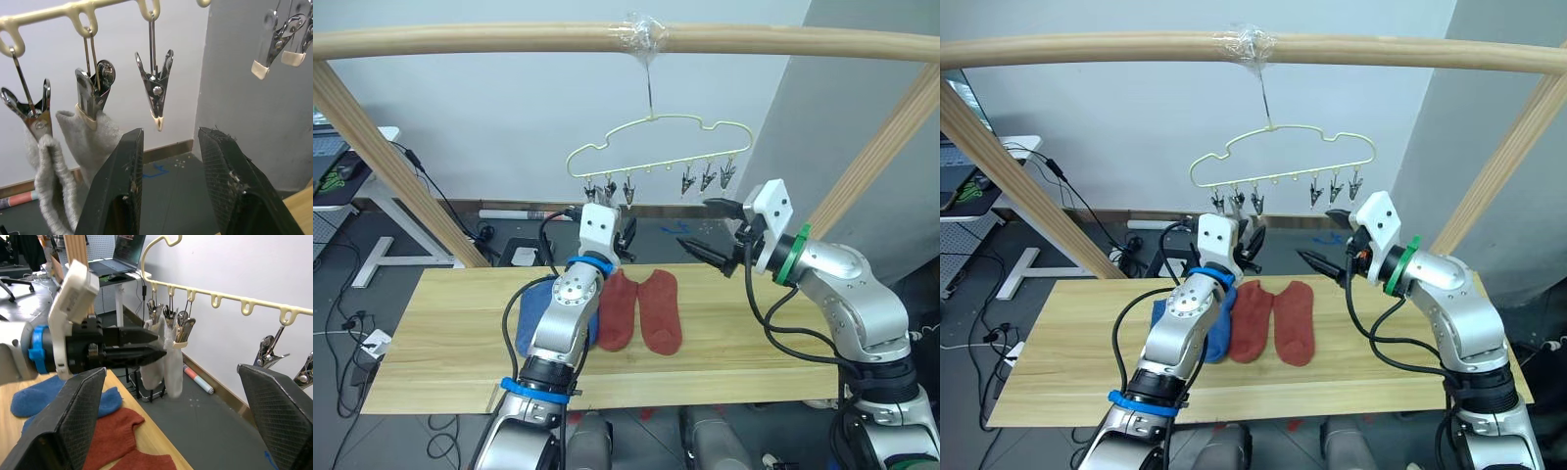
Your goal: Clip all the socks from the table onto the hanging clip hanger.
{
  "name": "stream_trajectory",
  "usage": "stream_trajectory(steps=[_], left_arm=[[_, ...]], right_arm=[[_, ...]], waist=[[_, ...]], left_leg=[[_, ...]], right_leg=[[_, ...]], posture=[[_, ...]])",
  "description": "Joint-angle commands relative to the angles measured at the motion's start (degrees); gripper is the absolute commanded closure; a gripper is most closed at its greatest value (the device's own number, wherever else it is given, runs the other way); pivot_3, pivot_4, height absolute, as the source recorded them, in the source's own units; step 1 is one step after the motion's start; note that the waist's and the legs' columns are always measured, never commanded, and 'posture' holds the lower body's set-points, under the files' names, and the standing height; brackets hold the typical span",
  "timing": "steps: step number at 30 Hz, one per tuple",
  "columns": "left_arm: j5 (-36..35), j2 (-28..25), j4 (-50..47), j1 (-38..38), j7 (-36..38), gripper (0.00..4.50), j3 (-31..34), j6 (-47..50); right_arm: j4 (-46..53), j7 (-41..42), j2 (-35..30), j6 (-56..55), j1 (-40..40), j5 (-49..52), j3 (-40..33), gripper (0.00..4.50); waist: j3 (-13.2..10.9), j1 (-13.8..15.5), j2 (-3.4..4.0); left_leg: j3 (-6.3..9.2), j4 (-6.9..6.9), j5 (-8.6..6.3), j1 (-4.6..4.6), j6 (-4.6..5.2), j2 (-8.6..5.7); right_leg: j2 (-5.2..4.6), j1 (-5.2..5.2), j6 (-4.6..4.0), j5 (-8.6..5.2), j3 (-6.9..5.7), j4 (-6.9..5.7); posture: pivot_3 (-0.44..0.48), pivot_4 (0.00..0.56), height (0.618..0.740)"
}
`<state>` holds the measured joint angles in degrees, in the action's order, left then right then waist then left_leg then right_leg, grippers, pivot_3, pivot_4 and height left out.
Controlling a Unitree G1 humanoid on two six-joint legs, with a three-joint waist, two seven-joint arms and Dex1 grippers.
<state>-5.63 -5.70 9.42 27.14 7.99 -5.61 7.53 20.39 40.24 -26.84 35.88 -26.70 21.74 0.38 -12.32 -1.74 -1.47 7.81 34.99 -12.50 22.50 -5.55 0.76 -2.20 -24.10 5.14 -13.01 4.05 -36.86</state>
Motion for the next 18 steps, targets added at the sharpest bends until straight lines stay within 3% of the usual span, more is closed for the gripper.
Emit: stream_trajectory(steps=[1, 18], left_arm=[[1.0, 1.0, 2.9, 3.1, 0.0, 2.71, 0.8, -3.8], [3.8, 2.9, 19.6, 14.4, -2.1, 2.71, 3.4, -14.3]], right_arm=[[2.2, -1.3, -0.2, 0.9, -2.4, 2.4, -2.6, 0.00], [1.6, -3.2, -0.8, 1.0, -3.1, 3.2, -2.7, 0.00]], waist=[[0.0, 0.0, 0.00], [0.0, -0.2, 0.00]], left_leg=[[-0.01, 0.00, 0.00, 0.00, 0.00, 0.00], [-0.01, 0.03, 0.01, -0.01, 0.01, -0.01]], right_leg=[[0.00, 0.00, 0.01, 0.00, 0.00, 0.00], [0.01, 0.00, 0.03, 0.02, 0.00, -0.01]], posture=[[-0.015, 0.147, 0.740], [-0.042, 0.149, 0.740]])
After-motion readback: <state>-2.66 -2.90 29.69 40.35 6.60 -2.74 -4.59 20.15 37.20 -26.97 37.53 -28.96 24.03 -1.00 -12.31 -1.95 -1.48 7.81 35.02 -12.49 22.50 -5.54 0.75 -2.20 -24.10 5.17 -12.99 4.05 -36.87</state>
